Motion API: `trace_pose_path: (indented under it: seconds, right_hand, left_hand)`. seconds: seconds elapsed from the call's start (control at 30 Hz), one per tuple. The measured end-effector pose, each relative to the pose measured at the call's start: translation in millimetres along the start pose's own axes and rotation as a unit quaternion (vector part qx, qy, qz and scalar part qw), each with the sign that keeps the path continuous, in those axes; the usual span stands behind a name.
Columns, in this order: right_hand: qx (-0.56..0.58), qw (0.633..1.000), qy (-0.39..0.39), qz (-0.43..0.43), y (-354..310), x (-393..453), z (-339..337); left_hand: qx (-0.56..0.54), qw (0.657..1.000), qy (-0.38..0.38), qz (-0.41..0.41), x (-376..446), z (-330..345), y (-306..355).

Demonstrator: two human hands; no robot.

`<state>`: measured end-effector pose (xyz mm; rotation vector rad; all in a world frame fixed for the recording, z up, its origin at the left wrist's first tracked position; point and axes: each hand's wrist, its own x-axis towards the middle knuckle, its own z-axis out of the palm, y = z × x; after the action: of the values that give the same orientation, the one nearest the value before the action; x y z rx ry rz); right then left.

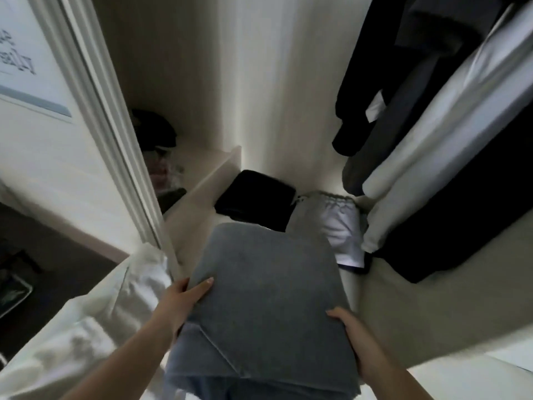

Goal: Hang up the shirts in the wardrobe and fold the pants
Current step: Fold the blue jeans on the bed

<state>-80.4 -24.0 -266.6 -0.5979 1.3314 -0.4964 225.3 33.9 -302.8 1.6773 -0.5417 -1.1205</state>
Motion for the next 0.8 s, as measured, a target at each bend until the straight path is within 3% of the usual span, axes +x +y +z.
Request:
trace_pose_path:
  seconds: [0.33,0.57,0.8]
  right_hand:
    - [0.066,0.996,0.017,0.048,-40.2,91.0,6.2]
    - [0.07,0.997,0.009,0.043,-93.7,168.7,26.9]
    - [0.074,0.997,0.03,0.012,-146.7,238.3,53.3]
  left_hand:
    - [0.066,0.997,-0.021,-0.037,111.0,40.6,14.4]
    - [0.148,0.988,0.018,-0.036,195.0,61.7,53.3]
    - [0.185,0.982,0.003,-0.043,276.5,72.5,103.0]
